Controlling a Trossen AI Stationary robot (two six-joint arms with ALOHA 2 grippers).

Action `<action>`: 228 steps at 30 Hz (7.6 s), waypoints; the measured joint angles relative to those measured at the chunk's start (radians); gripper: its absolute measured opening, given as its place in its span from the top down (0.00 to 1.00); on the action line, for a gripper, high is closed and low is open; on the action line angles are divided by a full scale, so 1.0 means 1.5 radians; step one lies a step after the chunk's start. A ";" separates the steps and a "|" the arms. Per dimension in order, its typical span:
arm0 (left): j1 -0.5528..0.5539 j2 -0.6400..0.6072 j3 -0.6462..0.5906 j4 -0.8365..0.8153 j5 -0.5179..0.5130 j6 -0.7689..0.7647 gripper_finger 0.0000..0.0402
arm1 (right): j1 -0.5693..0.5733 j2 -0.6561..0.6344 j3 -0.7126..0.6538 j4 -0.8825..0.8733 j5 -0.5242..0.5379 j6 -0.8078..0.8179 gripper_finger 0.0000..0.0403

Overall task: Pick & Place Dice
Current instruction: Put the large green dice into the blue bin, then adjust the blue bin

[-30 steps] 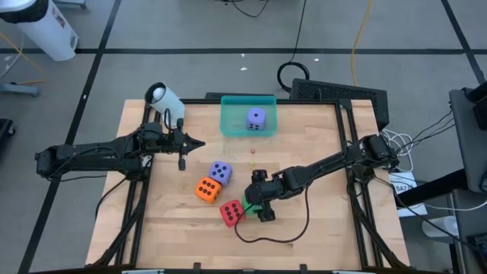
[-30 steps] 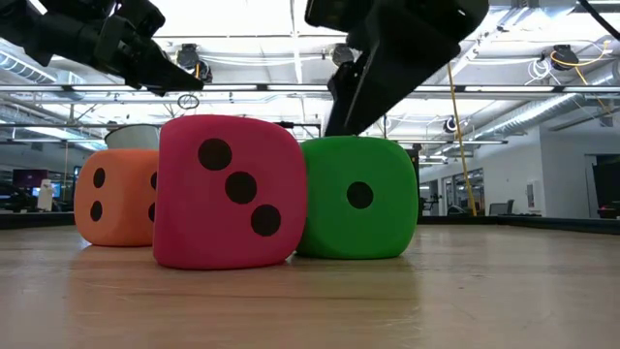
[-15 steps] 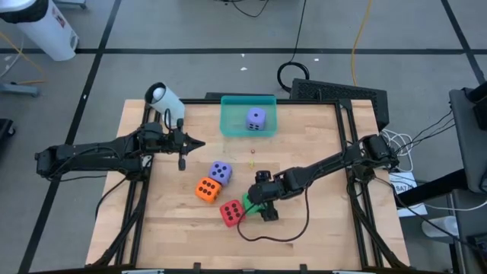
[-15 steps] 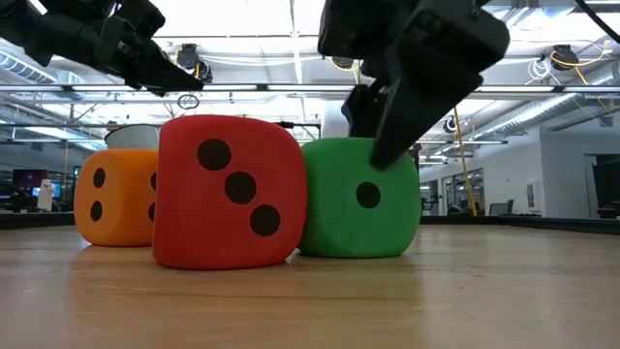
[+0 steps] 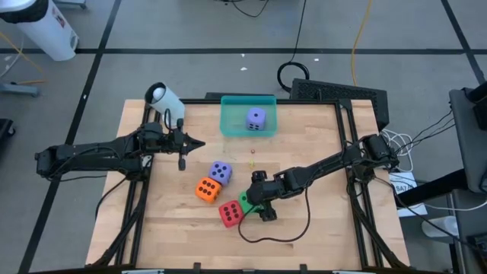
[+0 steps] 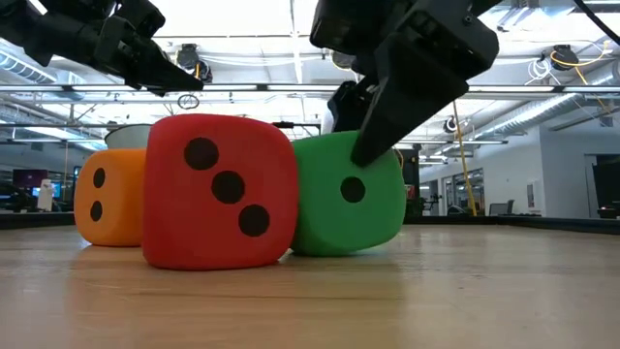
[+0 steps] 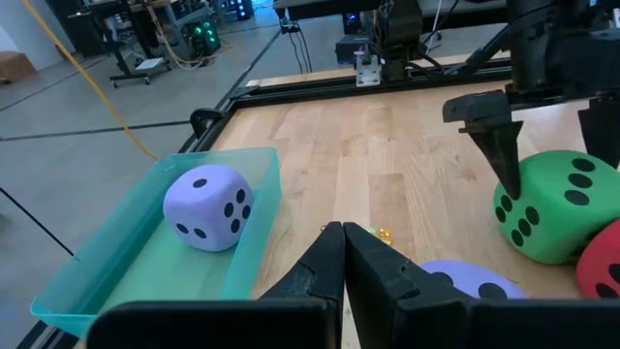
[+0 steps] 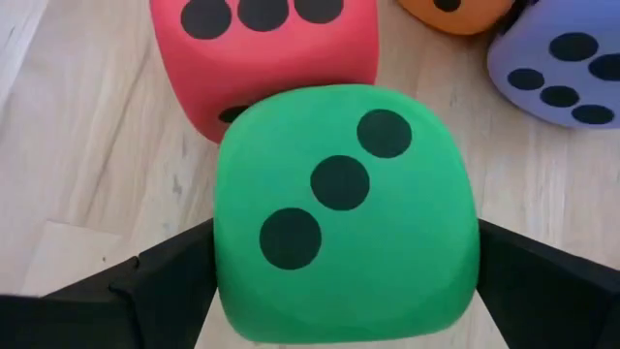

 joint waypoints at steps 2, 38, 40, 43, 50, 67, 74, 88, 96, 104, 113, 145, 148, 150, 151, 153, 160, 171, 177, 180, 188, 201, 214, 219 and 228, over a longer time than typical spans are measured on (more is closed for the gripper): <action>0.000 0.000 0.000 0.000 0.000 0.000 0.95 | -0.005 0.000 0.000 -0.001 -0.011 0.001 0.02; 0.000 0.000 0.000 0.010 -0.012 0.003 0.95 | -0.369 -0.175 0.001 0.011 0.162 -0.132 0.02; 0.000 0.000 0.000 0.010 -0.012 0.007 0.95 | -0.406 -0.174 0.001 0.034 0.161 -0.155 0.02; 0.000 0.000 0.000 0.012 -0.012 0.012 0.95 | -0.465 -0.174 0.001 0.069 0.140 -0.181 0.02; 0.001 0.000 0.000 0.015 -0.013 0.017 0.95 | -0.571 -0.131 0.002 0.180 0.011 -0.224 0.02; 0.001 0.000 0.000 0.097 -0.065 0.036 0.95 | -0.613 -0.004 0.003 0.300 -0.113 -0.422 0.02; 0.001 0.000 0.000 0.093 -0.064 0.037 0.95 | -0.614 -0.005 0.004 0.246 -0.112 -0.386 0.02; 0.001 0.000 0.000 0.164 -0.064 0.076 0.95 | -0.614 -0.010 0.003 0.138 -0.117 -0.339 0.02; 0.001 0.000 0.000 0.163 -0.065 0.084 0.95 | -0.604 -0.039 -0.002 0.262 -0.123 -0.344 0.02; 0.001 0.000 0.000 0.151 -0.064 0.081 0.95 | -0.560 -0.060 -0.001 0.313 -0.161 -0.291 0.02; 0.001 0.000 0.000 0.150 -0.064 0.071 0.95 | -0.485 -0.005 -0.001 0.406 -0.168 -0.261 0.02; 0.001 0.005 0.000 0.131 -0.075 0.053 0.95 | -0.492 0.085 0.002 0.449 -0.241 -0.240 0.01; 0.001 0.048 0.000 0.160 -0.118 0.046 0.95 | -0.492 0.085 0.002 0.462 -0.241 -0.245 0.01; 0.007 0.090 0.000 0.191 -0.146 0.047 0.95 | -0.492 0.085 0.002 0.462 -0.241 -0.248 0.01; 0.013 0.112 0.000 0.213 -0.146 0.050 0.95 | -0.492 0.085 0.002 0.462 -0.241 -0.248 0.01; 0.027 0.163 0.005 0.261 -0.127 0.063 0.96 | -0.492 0.085 0.002 0.462 -0.241 -0.248 0.01; 0.090 0.334 0.083 0.295 -0.110 0.054 0.98 | -0.492 0.085 0.002 0.462 -0.243 -0.248 0.01; 0.142 0.525 0.211 0.229 -0.032 0.045 0.99 | -0.491 0.085 0.002 0.462 -0.259 -0.260 0.01; 0.166 0.558 0.214 0.229 -0.032 0.029 0.99 | -0.491 0.085 0.002 0.483 -0.262 -0.260 0.01; 0.178 0.561 0.215 0.226 -0.028 0.023 0.99 | -0.491 0.085 0.002 0.490 -0.262 -0.260 0.01; 0.178 0.535 0.215 0.199 -0.027 0.049 0.99 | -0.491 0.059 0.002 0.469 -0.234 -0.260 0.01; 0.205 0.445 0.157 0.120 -0.149 -0.014 1.00 | -0.568 -0.103 -0.032 0.203 -0.160 -0.259 0.35; 0.267 0.469 0.104 0.059 -0.130 -0.121 1.00 | -0.596 -0.292 -0.375 0.373 -0.037 -0.148 0.98; 0.280 0.480 0.104 0.053 -0.117 -0.113 1.00 | -0.602 -0.304 -0.443 0.393 0.045 -0.120 0.95; 0.277 0.480 0.111 0.048 -0.056 -0.113 0.99 | -0.641 -0.255 -0.453 0.427 -0.032 -0.107 0.99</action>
